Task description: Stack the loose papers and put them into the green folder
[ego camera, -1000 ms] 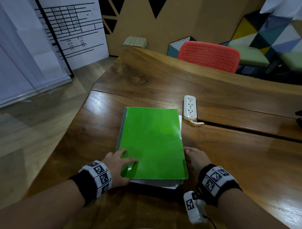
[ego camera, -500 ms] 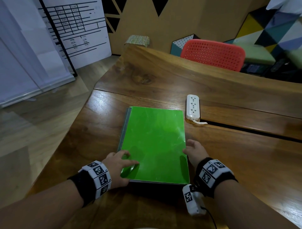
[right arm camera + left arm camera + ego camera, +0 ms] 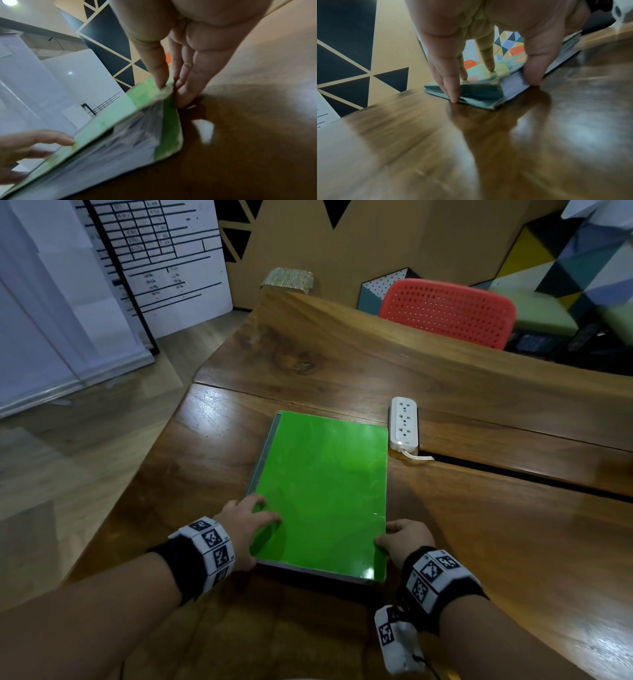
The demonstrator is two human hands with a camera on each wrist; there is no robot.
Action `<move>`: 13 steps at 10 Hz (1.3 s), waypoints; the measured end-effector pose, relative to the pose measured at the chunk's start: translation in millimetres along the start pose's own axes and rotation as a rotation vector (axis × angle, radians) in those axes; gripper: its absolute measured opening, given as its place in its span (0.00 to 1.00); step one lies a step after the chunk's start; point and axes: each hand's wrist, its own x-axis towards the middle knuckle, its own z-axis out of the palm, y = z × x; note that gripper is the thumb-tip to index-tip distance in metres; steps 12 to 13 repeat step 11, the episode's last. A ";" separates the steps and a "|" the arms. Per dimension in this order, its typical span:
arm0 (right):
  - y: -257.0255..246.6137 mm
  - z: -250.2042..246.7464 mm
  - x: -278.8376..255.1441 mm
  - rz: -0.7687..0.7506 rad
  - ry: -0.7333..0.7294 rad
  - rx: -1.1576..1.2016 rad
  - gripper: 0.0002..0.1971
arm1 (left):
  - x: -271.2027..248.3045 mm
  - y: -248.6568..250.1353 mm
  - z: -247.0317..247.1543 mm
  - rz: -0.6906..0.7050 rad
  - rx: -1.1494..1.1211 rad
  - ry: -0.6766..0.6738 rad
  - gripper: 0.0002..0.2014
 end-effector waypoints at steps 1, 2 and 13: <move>-9.3 0.2 4.7 -0.001 0.005 0.047 0.17 | 13.1 -2.2 -10.2 -0.011 -0.004 0.008 0.42; -19.0 -1.8 11.8 -0.012 0.013 0.058 0.19 | 26.2 -1.3 -20.0 -0.019 0.000 0.015 0.42; -25.8 -22.7 6.3 -0.157 0.161 -0.139 0.23 | 44.2 12.0 -36.0 -0.050 0.113 -0.005 0.47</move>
